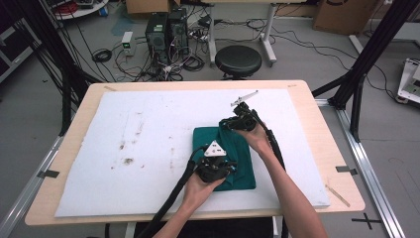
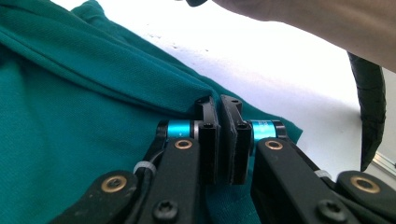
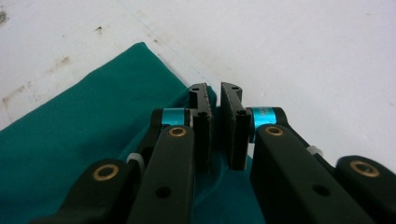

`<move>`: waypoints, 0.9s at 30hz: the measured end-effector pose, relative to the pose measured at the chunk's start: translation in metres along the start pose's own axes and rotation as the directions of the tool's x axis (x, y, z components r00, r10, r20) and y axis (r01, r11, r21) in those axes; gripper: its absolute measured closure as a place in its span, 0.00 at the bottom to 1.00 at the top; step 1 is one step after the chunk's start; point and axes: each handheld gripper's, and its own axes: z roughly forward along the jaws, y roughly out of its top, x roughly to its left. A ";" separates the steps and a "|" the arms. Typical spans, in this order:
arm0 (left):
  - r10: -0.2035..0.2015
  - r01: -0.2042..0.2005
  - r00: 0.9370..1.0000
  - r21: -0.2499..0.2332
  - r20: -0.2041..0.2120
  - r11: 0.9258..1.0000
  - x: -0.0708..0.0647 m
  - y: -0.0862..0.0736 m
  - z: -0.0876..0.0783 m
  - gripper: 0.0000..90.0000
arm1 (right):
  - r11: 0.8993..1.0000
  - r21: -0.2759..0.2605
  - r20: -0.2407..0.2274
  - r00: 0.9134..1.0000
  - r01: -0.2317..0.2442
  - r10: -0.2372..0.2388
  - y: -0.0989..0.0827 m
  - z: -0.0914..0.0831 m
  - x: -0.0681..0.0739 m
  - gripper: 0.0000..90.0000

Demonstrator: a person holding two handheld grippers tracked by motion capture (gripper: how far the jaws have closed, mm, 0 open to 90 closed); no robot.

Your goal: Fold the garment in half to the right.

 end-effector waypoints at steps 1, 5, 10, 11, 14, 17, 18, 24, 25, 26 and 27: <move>0.003 -0.003 1.000 0.001 -0.003 1.000 -0.001 0.001 0.002 0.95 | 1.000 0.000 0.001 1.000 0.000 0.000 -0.001 -0.001 -0.001 0.94; 0.007 -0.007 1.000 0.011 -0.004 1.000 -0.004 0.004 0.009 0.95 | 1.000 0.002 0.007 1.000 0.001 -0.001 -0.003 -0.003 -0.005 0.94; 0.009 -0.009 1.000 0.012 -0.001 1.000 -0.005 0.007 0.015 0.95 | 1.000 0.003 0.013 1.000 -0.008 0.008 -0.006 -0.006 -0.009 0.93; 0.005 -0.006 1.000 0.014 0.001 1.000 -0.006 0.008 0.015 0.95 | 1.000 0.002 0.017 1.000 -0.012 0.012 -0.007 -0.007 -0.010 0.93; 0.010 -0.010 1.000 0.020 0.004 1.000 -0.007 0.009 0.018 0.95 | 1.000 0.003 0.022 1.000 -0.015 0.015 -0.009 -0.009 -0.012 0.92; 0.011 -0.011 1.000 0.024 0.008 1.000 -0.008 0.010 0.021 0.94 | 1.000 0.005 0.043 0.999 -0.019 0.018 -0.012 -0.011 -0.013 0.89; 0.006 -0.006 1.000 0.025 0.017 1.000 -0.008 0.009 0.022 0.93 | 1.000 0.004 0.055 0.998 -0.023 0.023 -0.012 -0.012 -0.014 0.86; 0.016 -0.016 0.999 -0.002 0.035 1.000 -0.008 0.008 0.010 0.74 | 0.997 -0.031 0.087 0.994 -0.070 0.072 -0.017 -0.024 -0.019 0.79; 0.015 -0.014 0.999 -0.013 0.039 1.000 -0.008 0.008 0.007 0.73 | 0.997 -0.043 0.084 0.994 -0.070 0.073 -0.018 -0.026 -0.020 0.79; 0.025 -0.024 0.999 -0.027 0.035 0.999 -0.007 0.009 0.001 0.72 | 0.996 -0.049 0.087 0.993 -0.076 0.080 -0.019 -0.028 -0.019 0.78; 0.033 -0.032 0.999 -0.039 0.024 0.999 -0.006 0.009 -0.004 0.70 | 0.995 -0.065 0.095 0.992 -0.080 0.086 -0.019 -0.032 -0.018 0.77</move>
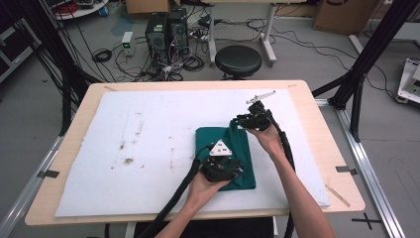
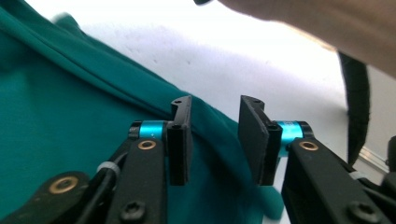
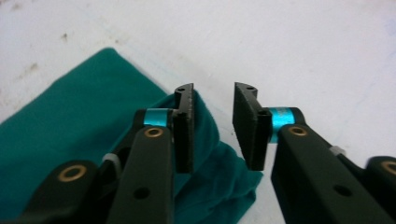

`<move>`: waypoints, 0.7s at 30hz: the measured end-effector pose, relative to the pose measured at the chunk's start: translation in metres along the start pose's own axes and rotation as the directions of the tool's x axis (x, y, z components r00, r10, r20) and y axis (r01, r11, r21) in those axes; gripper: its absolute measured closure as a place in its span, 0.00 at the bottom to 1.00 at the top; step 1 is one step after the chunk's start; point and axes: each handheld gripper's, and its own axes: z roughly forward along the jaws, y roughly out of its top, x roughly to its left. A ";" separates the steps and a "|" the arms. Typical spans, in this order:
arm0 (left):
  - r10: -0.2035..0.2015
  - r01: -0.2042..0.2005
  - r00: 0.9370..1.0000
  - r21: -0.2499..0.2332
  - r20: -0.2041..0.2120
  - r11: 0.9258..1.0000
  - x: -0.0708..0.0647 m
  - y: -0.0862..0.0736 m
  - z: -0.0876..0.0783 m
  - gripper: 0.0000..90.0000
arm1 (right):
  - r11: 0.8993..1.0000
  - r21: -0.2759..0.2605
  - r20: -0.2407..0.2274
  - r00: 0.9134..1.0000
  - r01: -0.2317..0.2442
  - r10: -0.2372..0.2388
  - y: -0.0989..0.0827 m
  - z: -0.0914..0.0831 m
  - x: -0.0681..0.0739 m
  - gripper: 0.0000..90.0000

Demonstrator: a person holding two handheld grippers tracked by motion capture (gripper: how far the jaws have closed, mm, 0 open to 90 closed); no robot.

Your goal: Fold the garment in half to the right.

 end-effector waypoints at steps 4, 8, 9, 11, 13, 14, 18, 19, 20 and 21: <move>0.011 -0.012 0.998 -0.030 -0.055 0.999 0.011 0.004 -0.021 0.70 | 1.000 -0.026 -0.004 1.000 0.009 -0.009 0.000 -0.009 0.004 0.72; -0.005 -0.003 0.991 -0.060 -0.135 0.998 0.028 0.007 -0.038 0.70 | 0.999 -0.042 -0.017 1.000 -0.012 0.012 0.001 -0.012 0.007 0.64; -0.016 0.006 0.989 -0.069 -0.147 0.998 0.033 0.007 -0.042 0.70 | 0.999 -0.046 -0.017 1.000 -0.016 0.015 0.002 -0.011 0.007 0.61; -0.027 0.014 0.984 -0.080 -0.175 0.997 0.041 0.007 -0.048 0.70 | 0.999 -0.043 -0.026 0.999 -0.027 0.026 0.004 -0.006 0.010 0.57; -0.033 0.016 0.978 -0.081 -0.206 0.997 0.050 0.007 -0.052 0.70 | 0.999 -0.032 -0.029 0.999 -0.032 0.031 0.005 -0.001 0.012 0.48; -0.038 0.020 0.976 -0.086 -0.216 0.996 0.053 0.007 -0.053 0.70 | 0.999 -0.021 -0.020 0.999 -0.036 0.036 0.005 0.004 0.013 0.45; -0.047 0.030 0.968 -0.071 -0.247 0.997 0.065 0.005 -0.053 0.71 | 0.999 0.053 0.003 1.000 -0.014 0.014 0.004 0.016 0.013 0.64; -0.047 0.034 0.964 -0.051 -0.262 0.998 0.068 0.004 -0.052 0.72 | 0.997 0.071 -0.001 1.000 -0.010 0.010 0.003 0.017 0.012 0.67; -0.049 0.038 0.962 -0.044 -0.269 0.998 0.070 0.004 -0.052 0.72 | 0.996 0.091 0.000 1.000 -0.010 0.010 0.001 0.018 0.010 0.73; -0.056 0.047 0.959 -0.040 -0.278 0.998 0.074 0.003 -0.051 0.73 | 0.995 0.098 -0.003 1.000 -0.011 0.011 0.000 0.017 0.010 0.76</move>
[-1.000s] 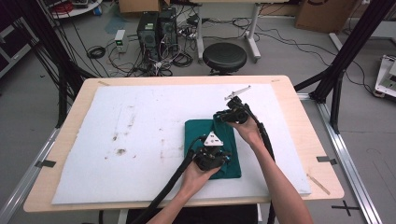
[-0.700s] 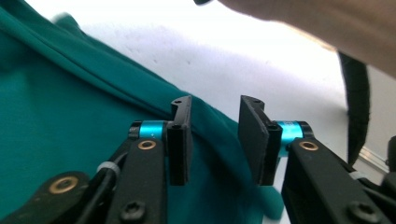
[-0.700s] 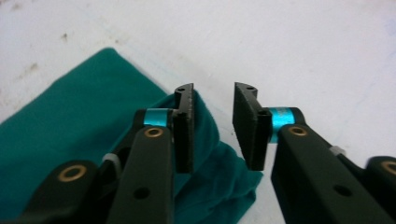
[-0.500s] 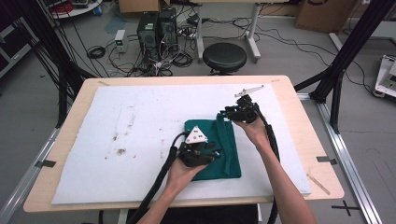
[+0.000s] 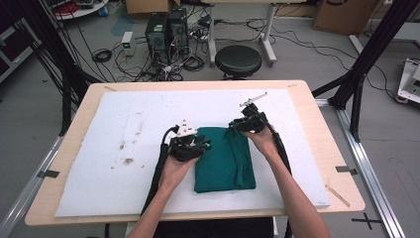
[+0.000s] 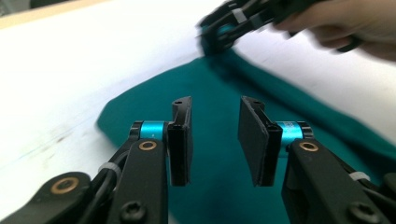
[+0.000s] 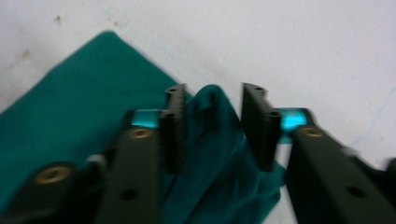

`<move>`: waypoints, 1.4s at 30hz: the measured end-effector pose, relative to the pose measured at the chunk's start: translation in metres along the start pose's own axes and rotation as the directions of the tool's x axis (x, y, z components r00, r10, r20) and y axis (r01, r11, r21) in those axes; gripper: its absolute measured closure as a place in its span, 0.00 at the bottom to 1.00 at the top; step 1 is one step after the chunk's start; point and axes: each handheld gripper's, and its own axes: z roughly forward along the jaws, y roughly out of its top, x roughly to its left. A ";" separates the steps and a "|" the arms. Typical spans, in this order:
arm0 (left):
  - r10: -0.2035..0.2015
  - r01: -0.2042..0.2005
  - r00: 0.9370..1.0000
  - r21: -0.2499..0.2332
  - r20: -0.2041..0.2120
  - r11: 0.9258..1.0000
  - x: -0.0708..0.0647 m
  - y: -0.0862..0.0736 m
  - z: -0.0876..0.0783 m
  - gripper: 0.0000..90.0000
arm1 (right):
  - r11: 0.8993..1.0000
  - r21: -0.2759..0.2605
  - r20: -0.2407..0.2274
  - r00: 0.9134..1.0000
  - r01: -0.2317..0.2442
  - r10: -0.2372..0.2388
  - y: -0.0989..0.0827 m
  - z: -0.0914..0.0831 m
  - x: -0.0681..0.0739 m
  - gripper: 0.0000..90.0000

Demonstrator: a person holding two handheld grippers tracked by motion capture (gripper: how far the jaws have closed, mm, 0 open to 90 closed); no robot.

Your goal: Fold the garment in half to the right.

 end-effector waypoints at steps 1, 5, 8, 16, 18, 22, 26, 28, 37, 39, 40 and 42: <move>-0.008 0.008 1.000 0.001 -0.004 1.000 0.002 0.000 0.001 0.73 | 1.000 -0.007 0.000 1.000 -0.005 0.005 -0.002 -0.002 -0.002 0.77; -0.022 0.022 1.000 -0.003 -0.021 1.000 0.008 0.000 0.003 0.74 | 0.999 -0.025 0.016 0.999 -0.034 0.034 -0.009 -0.013 -0.012 0.86; -0.027 0.027 0.999 0.002 -0.030 1.000 0.011 0.000 0.005 0.74 | 0.998 -0.022 0.034 0.998 -0.055 0.056 -0.016 -0.017 -0.021 0.90; -0.051 0.050 0.995 -0.011 -0.084 0.999 0.025 0.009 0.010 0.74 | 0.997 0.004 0.042 0.997 -0.072 0.072 -0.027 -0.019 -0.031 0.93; -0.057 0.057 0.993 -0.009 -0.101 0.998 0.030 0.011 0.014 0.74 | 0.998 0.006 0.054 0.996 -0.065 0.065 -0.026 -0.019 -0.029 0.90; -0.085 0.084 0.987 -0.010 -0.136 0.996 0.038 0.010 0.027 0.74 | 0.992 -0.069 0.082 0.991 -0.102 0.107 -0.023 -0.026 -0.023 0.70; -0.095 0.098 0.986 0.015 -0.138 0.995 0.043 0.012 0.045 0.74 | 0.991 -0.097 0.116 0.988 -0.091 0.102 -0.018 -0.026 -0.013 0.58; -0.088 0.095 0.983 0.037 -0.159 0.995 0.044 0.013 0.054 0.74 | 0.992 -0.071 0.127 0.985 -0.109 0.117 -0.019 -0.020 -0.014 0.55; -0.065 0.093 0.970 0.110 -0.233 0.990 0.050 0.007 0.057 0.68 | 0.981 0.038 0.195 0.964 -0.191 0.180 -0.043 -0.006 -0.031 0.56; -0.066 0.092 0.969 0.102 -0.238 0.990 0.048 0.009 0.054 0.68 | 0.982 0.035 0.196 0.965 -0.183 0.173 -0.042 -0.009 -0.031 0.56; -0.066 0.089 0.967 0.083 -0.245 0.993 0.048 0.010 0.051 0.68 | 0.982 0.020 0.189 0.965 -0.187 0.180 -0.041 -0.011 -0.030 0.55; -0.085 0.096 0.964 0.032 -0.251 0.995 0.049 0.013 0.045 0.69 | 0.980 -0.038 0.183 0.963 -0.195 0.198 -0.038 -0.019 -0.027 0.53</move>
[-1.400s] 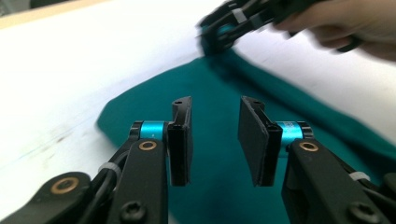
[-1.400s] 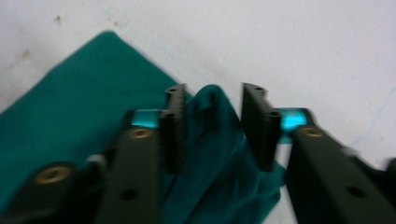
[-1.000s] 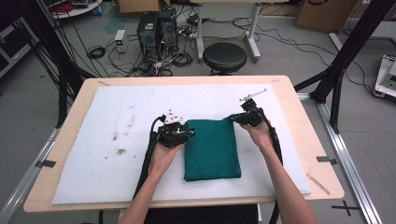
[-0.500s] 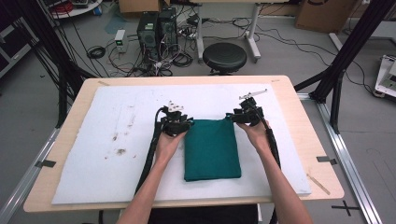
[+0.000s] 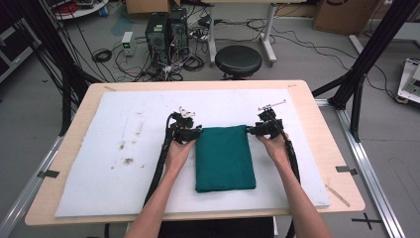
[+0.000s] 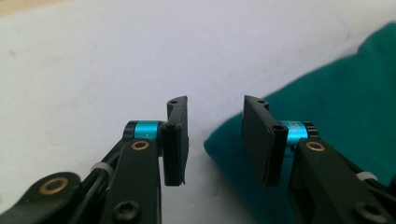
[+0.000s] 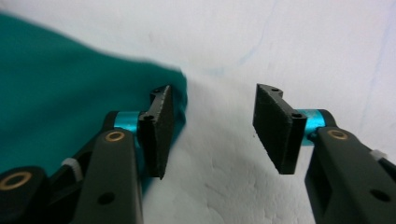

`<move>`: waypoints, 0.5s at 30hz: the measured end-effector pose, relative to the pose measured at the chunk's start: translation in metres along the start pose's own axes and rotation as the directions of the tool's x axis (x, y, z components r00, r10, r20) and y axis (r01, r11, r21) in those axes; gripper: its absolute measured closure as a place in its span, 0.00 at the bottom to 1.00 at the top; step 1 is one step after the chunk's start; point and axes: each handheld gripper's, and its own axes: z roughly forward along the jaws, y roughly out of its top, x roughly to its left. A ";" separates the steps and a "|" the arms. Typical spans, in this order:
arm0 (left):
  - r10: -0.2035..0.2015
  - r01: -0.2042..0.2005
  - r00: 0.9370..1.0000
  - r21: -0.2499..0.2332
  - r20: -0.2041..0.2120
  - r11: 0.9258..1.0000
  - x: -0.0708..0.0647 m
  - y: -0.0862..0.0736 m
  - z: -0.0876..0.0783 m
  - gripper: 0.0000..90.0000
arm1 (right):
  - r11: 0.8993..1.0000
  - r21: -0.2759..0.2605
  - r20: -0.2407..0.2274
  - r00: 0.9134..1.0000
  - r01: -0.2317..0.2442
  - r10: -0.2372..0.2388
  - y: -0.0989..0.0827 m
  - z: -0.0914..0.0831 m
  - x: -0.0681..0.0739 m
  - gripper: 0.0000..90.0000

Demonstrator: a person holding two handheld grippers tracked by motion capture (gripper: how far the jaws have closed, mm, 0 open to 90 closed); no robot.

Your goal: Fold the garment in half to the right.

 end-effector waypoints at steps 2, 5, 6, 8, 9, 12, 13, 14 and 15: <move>-0.017 0.017 1.000 -0.023 -0.002 1.000 0.003 0.001 -0.001 0.70 | 0.998 -0.057 0.002 1.000 0.001 -0.001 0.004 -0.006 0.004 0.52; -0.026 0.026 0.999 0.016 0.023 1.000 0.006 -0.002 0.007 0.70 | 0.997 -0.080 -0.017 1.000 0.008 -0.009 0.010 -0.002 0.011 0.48; -0.023 0.022 0.999 0.034 0.034 0.999 0.006 -0.004 0.010 0.69 | 0.997 -0.071 -0.020 1.000 0.019 -0.020 0.011 0.002 0.013 0.49; -0.008 0.007 1.000 0.066 0.024 0.998 0.005 -0.007 0.014 0.68 | 0.999 -0.019 0.001 1.000 0.029 -0.029 0.010 0.010 0.016 0.51; -0.002 0.000 1.000 0.070 0.020 0.998 0.004 -0.007 0.015 0.68 | 0.999 0.013 0.015 0.999 0.045 -0.045 0.009 0.014 0.015 0.51; 0.009 -0.008 1.000 0.073 -0.009 0.997 0.003 -0.007 0.015 0.67 | 0.999 0.040 0.013 1.000 0.022 -0.023 0.002 0.019 0.011 0.51; 0.008 -0.007 1.000 0.077 -0.015 0.997 0.003 -0.007 0.015 0.67 | 0.999 0.042 0.008 1.000 0.013 -0.013 0.001 0.019 0.009 0.51; 0.009 -0.008 1.000 0.077 -0.019 0.997 0.004 -0.007 0.015 0.66 | 0.999 0.042 0.007 1.000 0.000 -0.001 0.000 0.018 0.009 0.51; 0.005 -0.003 1.000 0.077 -0.022 0.997 0.004 -0.007 0.014 0.66 | 0.999 0.042 0.008 1.000 0.003 -0.003 0.000 0.018 0.008 0.50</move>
